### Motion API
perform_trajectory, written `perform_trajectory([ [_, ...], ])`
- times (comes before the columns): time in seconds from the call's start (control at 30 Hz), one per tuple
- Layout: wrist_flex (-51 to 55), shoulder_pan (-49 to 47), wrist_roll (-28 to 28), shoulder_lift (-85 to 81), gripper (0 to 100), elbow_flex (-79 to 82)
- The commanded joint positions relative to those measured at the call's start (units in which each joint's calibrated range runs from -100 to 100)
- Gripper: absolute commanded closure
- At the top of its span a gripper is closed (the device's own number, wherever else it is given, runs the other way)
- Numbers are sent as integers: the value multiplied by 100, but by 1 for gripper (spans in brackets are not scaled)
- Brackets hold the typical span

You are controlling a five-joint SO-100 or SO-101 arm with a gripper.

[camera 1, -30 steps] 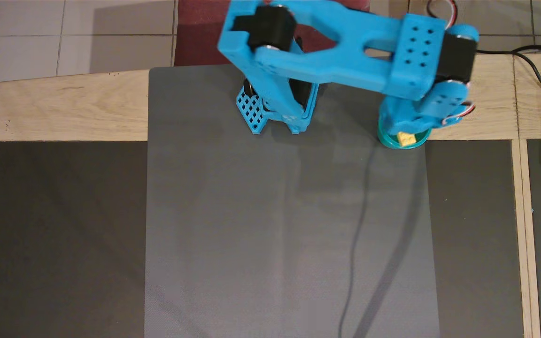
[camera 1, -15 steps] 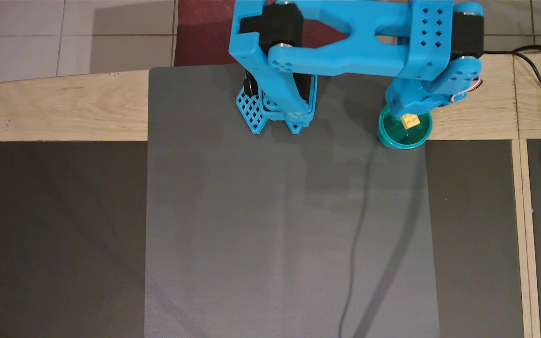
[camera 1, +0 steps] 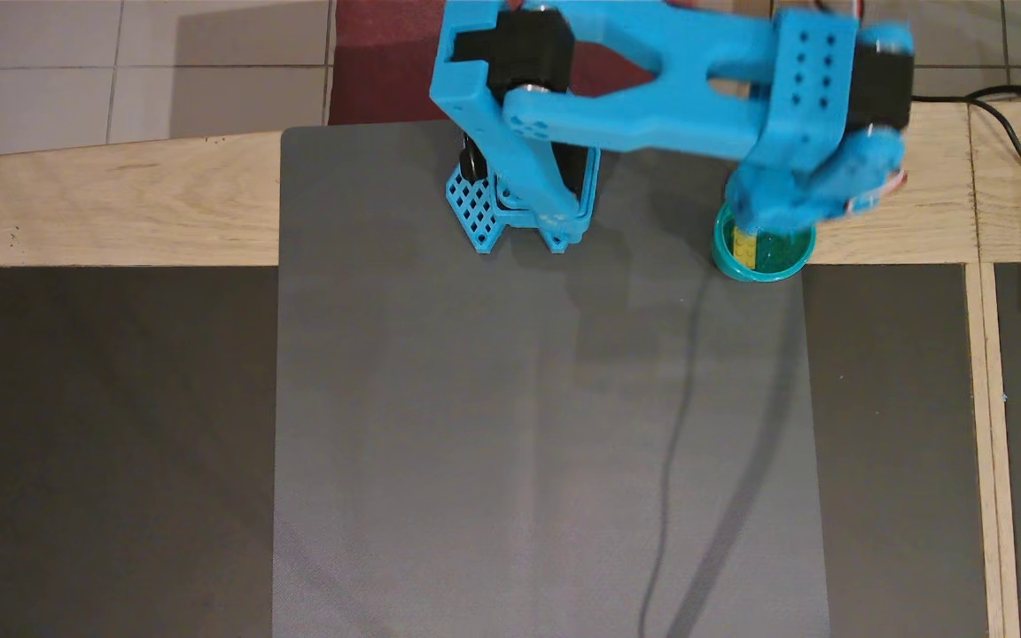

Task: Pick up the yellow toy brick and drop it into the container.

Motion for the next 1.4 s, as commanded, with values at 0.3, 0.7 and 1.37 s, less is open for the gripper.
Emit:
perform_trajectory([
  [0.3,219,4265,-931,-3025,100,-846],
  [0.7,-616,6540,-659,-5513,100,2656],
  [1.37,-1851,6757,-701,-8101,100,6726],
])
